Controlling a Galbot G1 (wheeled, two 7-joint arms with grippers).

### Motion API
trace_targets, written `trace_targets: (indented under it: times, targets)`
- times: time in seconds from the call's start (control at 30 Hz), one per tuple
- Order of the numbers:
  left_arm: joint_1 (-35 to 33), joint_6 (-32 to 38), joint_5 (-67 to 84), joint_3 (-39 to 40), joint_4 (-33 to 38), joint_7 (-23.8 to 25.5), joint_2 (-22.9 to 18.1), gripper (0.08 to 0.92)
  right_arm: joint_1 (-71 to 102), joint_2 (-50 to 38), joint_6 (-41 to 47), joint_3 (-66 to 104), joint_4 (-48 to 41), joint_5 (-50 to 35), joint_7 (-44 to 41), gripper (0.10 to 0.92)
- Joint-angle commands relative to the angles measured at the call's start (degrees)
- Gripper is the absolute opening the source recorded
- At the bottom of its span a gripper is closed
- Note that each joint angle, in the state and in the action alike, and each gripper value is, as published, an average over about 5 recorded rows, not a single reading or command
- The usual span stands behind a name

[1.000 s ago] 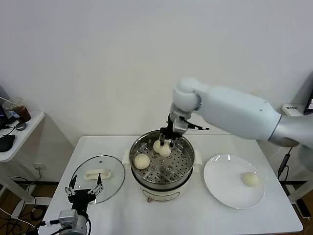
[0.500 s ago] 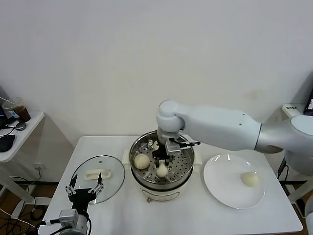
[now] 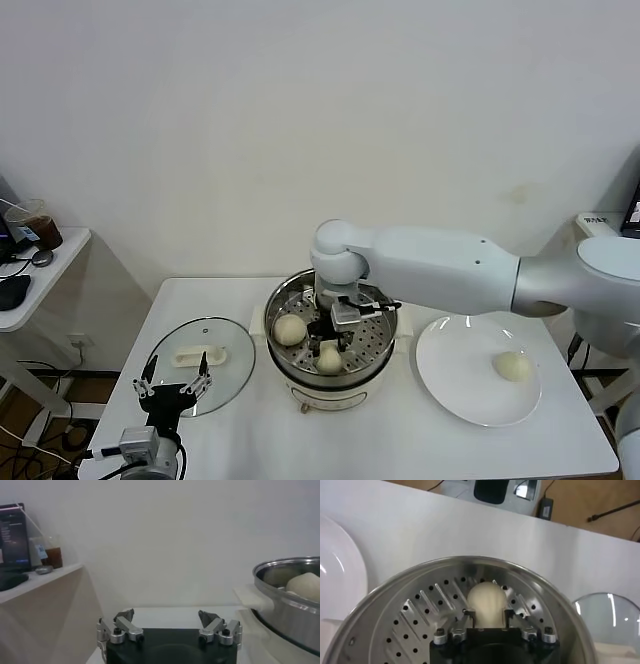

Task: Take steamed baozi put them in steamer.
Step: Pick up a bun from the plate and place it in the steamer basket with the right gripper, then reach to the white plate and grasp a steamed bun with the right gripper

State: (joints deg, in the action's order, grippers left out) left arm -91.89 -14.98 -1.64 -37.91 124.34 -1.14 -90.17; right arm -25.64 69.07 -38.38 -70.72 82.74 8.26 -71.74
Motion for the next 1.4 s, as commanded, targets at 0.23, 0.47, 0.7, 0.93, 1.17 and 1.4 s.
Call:
trace_targets:
  times: [0.23,0.47,0.7,0.93,1.17,1.4]
  targets:
    - [-0.1,-0.1,-0.1,0.3,0.0,0.2,-0.1,0.823,-4.0,-3.8,2.4,2.8,1.4,-2.9,-0.9,0.725]
    - [-0.5,-0.3,0.0,-0.1,0.3,0.8,0.1,0.823,-10.0,-17.6,21.2,4.0,3.3,-16.8,-1.2,0.821]
    - [-0.7,-2.0,2.2,-0.6,1.1,1.9,0.6,0.823,-9.1,-32.1,52.8,9.0,-3.1,-28.5,-0.6,0.823]
    - [-0.7,-2.5,2.9,-0.6,0.6,2.3,0.9,0.823,-2.2,-41.0,55.3,14.9,-6.5,-15.7,-4.1,0.823]
    - [-0.9,-2.8,3.4,-1.0,-0.4,2.4,1.2,0.823,18.4,-45.4,52.9,28.3,-4.7,-2.1,-4.4,0.823]
    - [-1.7,-3.1,3.5,-1.3,-1.0,2.6,1.4,0.823,35.6,-42.8,47.8,40.3,-9.9,8.9,-3.1,0.823]
